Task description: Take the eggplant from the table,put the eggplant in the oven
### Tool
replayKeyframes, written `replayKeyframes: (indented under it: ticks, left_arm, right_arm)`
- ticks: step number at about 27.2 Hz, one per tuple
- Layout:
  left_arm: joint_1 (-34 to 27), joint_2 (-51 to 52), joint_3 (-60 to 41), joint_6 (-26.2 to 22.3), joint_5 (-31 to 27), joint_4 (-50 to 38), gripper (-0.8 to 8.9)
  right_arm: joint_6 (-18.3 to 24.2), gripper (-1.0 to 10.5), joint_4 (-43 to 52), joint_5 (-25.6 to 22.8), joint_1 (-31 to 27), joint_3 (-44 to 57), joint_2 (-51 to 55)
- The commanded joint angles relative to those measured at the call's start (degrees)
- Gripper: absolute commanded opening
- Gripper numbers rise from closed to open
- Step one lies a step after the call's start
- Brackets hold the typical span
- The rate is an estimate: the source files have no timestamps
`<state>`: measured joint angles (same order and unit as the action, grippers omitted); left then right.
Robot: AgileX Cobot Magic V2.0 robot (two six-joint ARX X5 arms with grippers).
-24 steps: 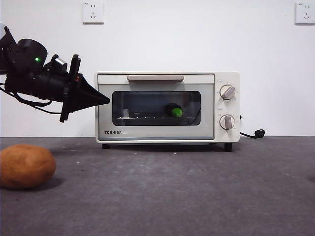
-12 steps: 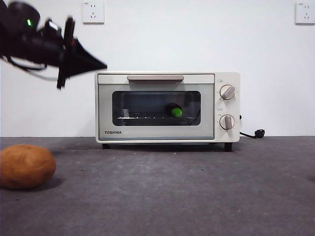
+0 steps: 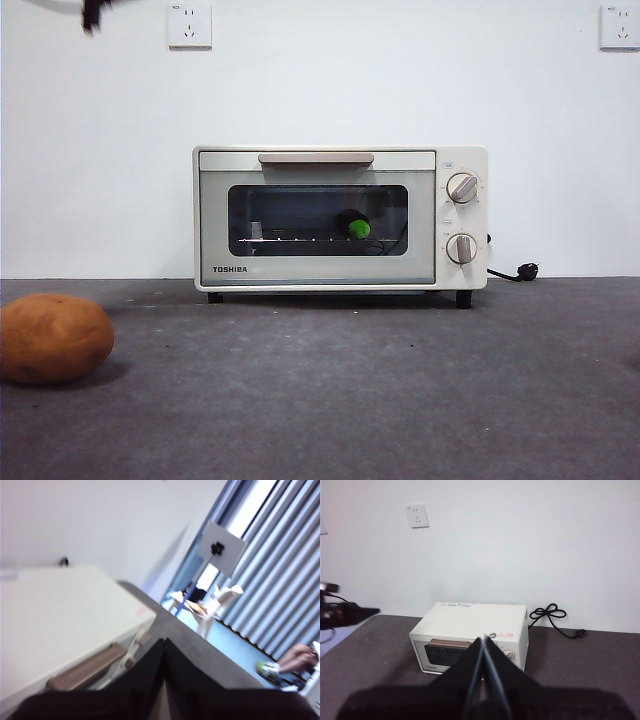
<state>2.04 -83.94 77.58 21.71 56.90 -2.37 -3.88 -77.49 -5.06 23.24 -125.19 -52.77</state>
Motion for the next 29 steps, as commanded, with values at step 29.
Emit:
replayKeyframes:
  ticks: [29]
  left_arm:
    - [2.89,37.81,0.2,-1.55,-26.29,30.36,-0.07]
  right_arm:
    - [-0.57,0.0,-1.33,-0.11,0.02,0.2,0.0]
